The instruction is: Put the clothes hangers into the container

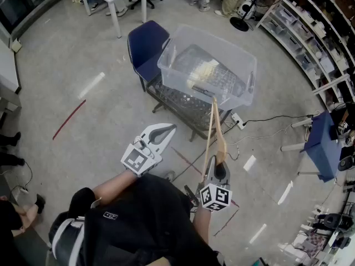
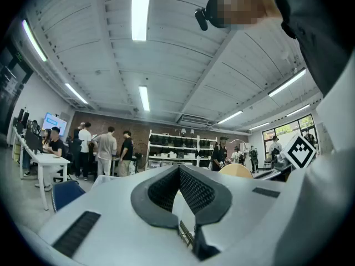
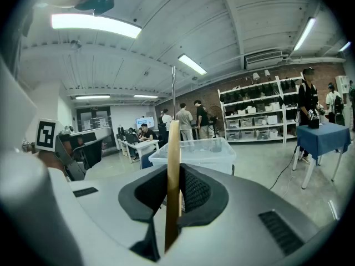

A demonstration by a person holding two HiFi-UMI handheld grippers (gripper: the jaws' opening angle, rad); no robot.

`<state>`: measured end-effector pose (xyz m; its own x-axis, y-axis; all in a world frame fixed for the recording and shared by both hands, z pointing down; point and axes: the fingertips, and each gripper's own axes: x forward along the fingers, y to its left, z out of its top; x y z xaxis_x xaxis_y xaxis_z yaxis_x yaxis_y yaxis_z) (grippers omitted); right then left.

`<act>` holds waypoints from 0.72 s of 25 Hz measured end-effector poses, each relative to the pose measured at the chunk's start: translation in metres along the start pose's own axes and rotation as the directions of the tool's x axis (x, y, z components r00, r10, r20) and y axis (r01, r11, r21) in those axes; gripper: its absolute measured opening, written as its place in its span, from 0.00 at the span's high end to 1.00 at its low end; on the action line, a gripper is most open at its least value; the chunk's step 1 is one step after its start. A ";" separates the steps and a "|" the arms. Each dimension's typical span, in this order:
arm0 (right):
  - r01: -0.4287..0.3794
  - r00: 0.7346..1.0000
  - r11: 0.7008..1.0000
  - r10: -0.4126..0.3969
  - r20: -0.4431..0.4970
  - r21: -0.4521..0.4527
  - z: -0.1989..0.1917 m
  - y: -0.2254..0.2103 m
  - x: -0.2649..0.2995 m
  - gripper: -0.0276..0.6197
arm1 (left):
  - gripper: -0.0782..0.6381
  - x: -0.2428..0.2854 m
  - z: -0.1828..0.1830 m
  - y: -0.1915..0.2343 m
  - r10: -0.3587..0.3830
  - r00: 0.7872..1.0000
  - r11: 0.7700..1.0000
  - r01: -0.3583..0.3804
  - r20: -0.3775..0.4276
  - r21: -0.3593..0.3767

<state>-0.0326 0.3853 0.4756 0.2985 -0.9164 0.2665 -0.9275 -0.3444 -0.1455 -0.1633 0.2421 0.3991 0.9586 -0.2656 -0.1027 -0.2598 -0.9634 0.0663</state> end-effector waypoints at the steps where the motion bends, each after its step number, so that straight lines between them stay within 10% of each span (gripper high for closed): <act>1: 0.000 1.000 1.000 0.000 0.000 -0.001 0.000 0.000 0.000 0.85 | 0.86 0.000 0.000 0.000 -0.001 1.000 1.000 0.001 0.000 0.000; 18: -0.036 0.999 0.999 0.036 0.011 0.001 0.000 -0.012 -0.015 0.85 | 0.86 0.002 0.003 -0.026 0.008 1.000 1.000 -0.008 0.006 0.014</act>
<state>-0.0265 0.4029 0.4734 0.2678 -0.9302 0.2508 -0.9373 -0.3118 -0.1557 -0.1547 0.2667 0.3938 0.9559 -0.2732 -0.1077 -0.2689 -0.9617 0.0528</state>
